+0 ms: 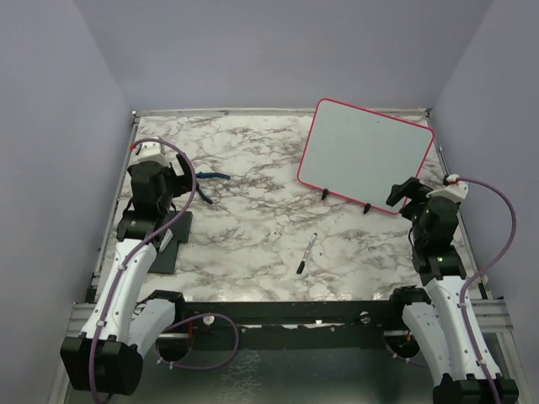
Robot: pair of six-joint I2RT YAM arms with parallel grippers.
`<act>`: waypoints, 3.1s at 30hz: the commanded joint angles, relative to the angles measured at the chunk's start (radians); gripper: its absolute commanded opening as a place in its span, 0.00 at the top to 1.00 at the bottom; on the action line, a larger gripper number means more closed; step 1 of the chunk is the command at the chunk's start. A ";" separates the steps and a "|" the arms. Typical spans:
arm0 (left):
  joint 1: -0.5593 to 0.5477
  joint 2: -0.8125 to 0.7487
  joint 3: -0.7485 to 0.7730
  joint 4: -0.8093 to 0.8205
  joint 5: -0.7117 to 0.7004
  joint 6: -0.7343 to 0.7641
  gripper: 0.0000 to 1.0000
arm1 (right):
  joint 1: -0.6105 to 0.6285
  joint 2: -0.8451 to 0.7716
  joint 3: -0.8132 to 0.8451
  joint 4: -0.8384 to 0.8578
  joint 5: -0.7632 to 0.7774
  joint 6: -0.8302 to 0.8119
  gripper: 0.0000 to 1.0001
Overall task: Write a sentence on the whiteboard
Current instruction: Pick up the whiteboard marker from the center of the board.
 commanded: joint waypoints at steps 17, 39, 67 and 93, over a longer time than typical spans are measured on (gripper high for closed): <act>-0.194 0.118 0.000 -0.032 0.111 0.007 0.01 | 0.072 0.209 0.087 -0.104 -0.428 0.130 0.14; -0.313 0.124 -0.005 -0.030 0.128 0.010 0.01 | 0.833 0.824 0.372 -0.439 0.148 0.586 0.40; -0.313 0.105 -0.005 -0.036 0.114 0.018 0.01 | 0.902 1.083 0.434 -0.430 0.257 0.766 0.69; -0.390 0.149 -0.130 0.445 0.955 -0.183 0.01 | 0.906 0.538 0.321 0.227 0.304 0.437 0.99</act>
